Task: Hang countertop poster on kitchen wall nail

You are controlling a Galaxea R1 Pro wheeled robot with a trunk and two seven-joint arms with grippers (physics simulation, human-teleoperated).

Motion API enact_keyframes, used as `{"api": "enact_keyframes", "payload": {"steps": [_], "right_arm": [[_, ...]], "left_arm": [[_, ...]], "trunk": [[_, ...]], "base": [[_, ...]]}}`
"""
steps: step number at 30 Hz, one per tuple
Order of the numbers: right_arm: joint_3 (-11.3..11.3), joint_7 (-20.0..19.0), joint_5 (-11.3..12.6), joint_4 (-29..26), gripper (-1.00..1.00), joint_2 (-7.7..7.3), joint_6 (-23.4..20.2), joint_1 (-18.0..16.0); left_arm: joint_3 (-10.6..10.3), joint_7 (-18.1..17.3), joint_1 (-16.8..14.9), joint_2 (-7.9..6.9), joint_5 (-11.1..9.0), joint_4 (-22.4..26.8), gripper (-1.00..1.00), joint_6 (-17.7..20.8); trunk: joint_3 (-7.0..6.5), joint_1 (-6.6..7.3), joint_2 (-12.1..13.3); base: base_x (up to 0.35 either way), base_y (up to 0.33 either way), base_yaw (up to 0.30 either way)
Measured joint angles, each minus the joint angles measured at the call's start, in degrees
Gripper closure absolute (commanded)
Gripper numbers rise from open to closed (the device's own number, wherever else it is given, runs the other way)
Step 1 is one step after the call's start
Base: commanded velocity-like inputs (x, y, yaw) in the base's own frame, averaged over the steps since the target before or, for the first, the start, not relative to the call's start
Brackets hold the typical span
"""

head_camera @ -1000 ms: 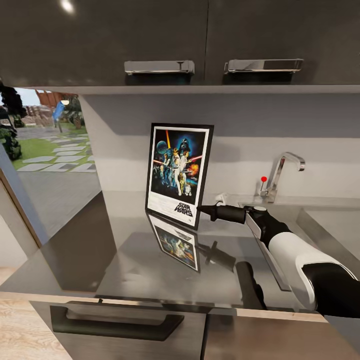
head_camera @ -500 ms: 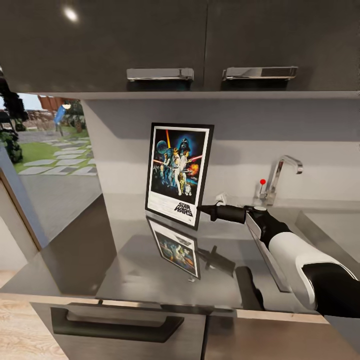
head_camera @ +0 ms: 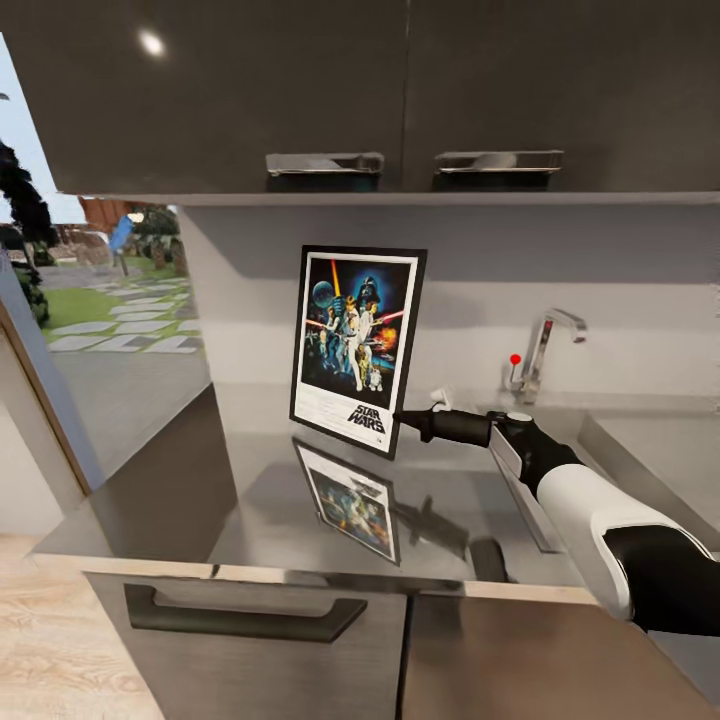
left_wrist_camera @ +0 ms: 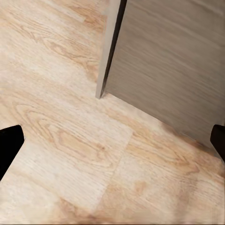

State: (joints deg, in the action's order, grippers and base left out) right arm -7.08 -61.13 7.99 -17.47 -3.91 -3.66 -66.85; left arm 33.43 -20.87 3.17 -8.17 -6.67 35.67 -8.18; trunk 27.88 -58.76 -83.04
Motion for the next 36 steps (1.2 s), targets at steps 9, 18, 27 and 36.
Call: {"api": "enact_keyframes", "payload": {"steps": [9,18,27,36], "right_arm": [[0.0,-0.6,0.0,-0.1,1.00,0.01,0.0,0.0],[0.0,-5.2,0.0,-0.3,1.00,0.53,0.0,0.0],[-0.7,-6.6,0.1,-0.4,1.00,2.04,1.6,1.2],[-3.9,-8.2,0.1,-0.6,1.00,4.91,3.6,1.8]], "left_arm": [[0.0,0.0,0.0,0.00,0.0,0.0,-1.00,0.0],[0.1,0.0,0.0,-0.58,0.0,-0.1,-1.00,0.0],[0.1,-0.1,0.0,-0.96,0.0,-0.1,-1.00,-0.1],[0.0,-6.4,0.0,-1.87,0.2,-0.1,-1.00,-0.4]], "trunk": [[-0.01,0.00,0.0],[-0.01,0.00,0.0],[-0.01,0.03,0.0],[-0.01,0.03,0.0]], "base": [[-0.330,0.000,0.000],[-0.329,0.029,0.000],[-0.139,0.011,0.000],[-0.009,0.001,0.000]]}}
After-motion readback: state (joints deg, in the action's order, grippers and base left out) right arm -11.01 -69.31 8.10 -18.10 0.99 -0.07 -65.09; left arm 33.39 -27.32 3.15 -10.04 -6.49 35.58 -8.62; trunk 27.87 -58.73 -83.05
